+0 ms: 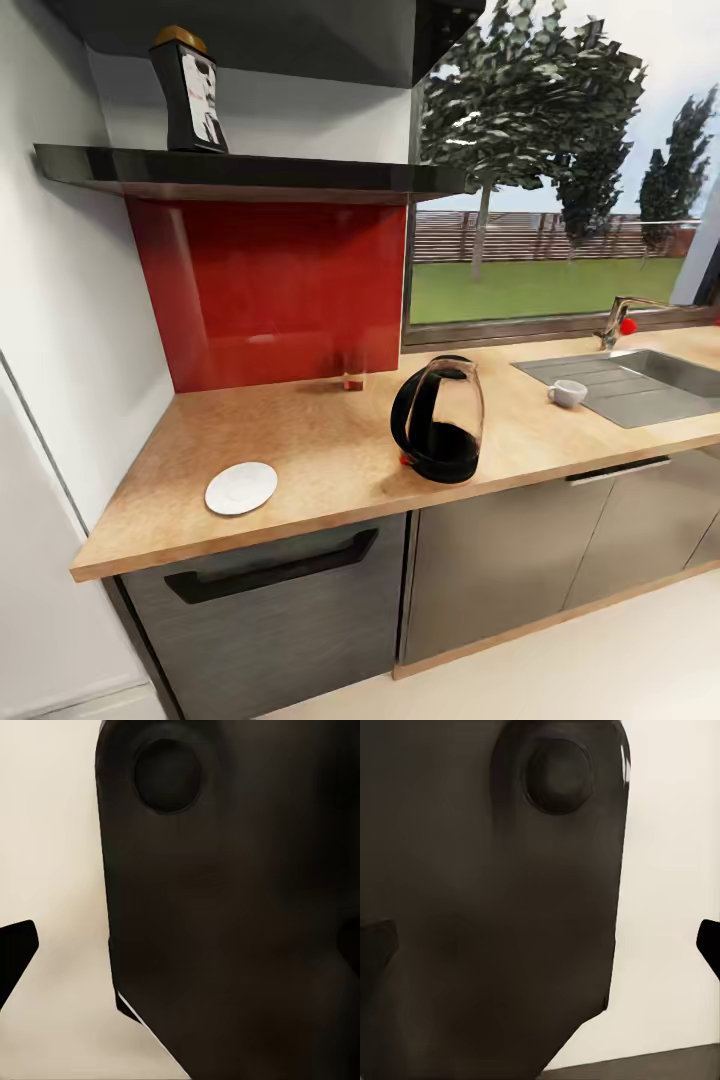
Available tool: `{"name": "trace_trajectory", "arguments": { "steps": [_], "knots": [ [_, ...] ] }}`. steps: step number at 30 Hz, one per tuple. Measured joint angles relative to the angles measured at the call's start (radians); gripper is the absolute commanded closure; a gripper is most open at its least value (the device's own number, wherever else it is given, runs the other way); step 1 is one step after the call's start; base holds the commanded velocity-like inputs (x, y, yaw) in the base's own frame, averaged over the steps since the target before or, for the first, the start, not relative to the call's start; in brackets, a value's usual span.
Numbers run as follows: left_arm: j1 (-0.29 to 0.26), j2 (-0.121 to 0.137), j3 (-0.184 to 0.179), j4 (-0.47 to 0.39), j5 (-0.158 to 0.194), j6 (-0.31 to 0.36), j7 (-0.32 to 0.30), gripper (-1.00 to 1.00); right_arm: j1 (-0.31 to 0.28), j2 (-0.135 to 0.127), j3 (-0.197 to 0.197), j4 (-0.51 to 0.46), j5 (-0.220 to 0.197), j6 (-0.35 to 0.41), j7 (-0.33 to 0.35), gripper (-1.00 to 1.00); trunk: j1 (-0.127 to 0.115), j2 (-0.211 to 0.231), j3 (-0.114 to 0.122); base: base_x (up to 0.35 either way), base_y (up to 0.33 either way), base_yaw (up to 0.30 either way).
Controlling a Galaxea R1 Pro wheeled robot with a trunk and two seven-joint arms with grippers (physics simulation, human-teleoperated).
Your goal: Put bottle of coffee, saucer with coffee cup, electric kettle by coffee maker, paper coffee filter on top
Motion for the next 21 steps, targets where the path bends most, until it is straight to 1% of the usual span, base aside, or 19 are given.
{"name": "trace_trajectory", "arguments": {
  "steps": [2,3,5,8,13,16,21],
  "knots": [
    [0.000,-0.009,0.002,-0.001,0.001,-0.003,-0.007,-1.00,-0.011,0.011,0.000,-0.011,0.000,-0.004,-0.003,-1.00,0.000,0.000,0.000,0.000,0.000,0.000],
    [0.000,-0.009,0.002,-0.001,0.001,-0.003,-0.007,-1.00,-0.012,0.017,0.000,-0.017,0.000,-0.004,-0.002,-1.00,0.000,0.000,0.000,0.000,0.000,0.000],
    [0.000,-0.009,0.002,-0.002,0.001,-0.003,-0.007,-1.00,-0.012,0.020,0.000,-0.020,0.000,-0.004,-0.001,-1.00,0.000,0.000,0.000,0.000,0.000,0.000],
    [0.000,-0.008,0.001,-0.005,0.001,-0.011,-0.007,-1.00,-0.013,0.036,-0.002,-0.037,0.001,-0.008,0.001,-1.00,0.000,0.000,0.000,0.000,0.000,0.000],
    [0.000,-0.007,0.000,-0.006,0.001,-0.016,-0.007,-1.00,-0.014,0.040,-0.005,-0.065,0.000,-0.008,0.000,-1.00,0.000,0.000,0.000,0.000,0.000,-0.018],
    [0.000,-0.006,-0.002,-0.006,0.001,-0.017,-0.007,-1.00,-0.013,0.040,-0.005,-0.082,0.000,-0.008,0.001,-1.00,0.000,0.000,0.000,0.000,0.000,-0.189],
    [0.000,-0.007,-0.003,-0.007,0.001,-0.017,-0.007,-1.00,-0.013,0.040,-0.006,-0.110,0.000,-0.007,0.001,-1.00,0.000,0.000,0.001,0.000,0.000,-0.266]
  ]
}}
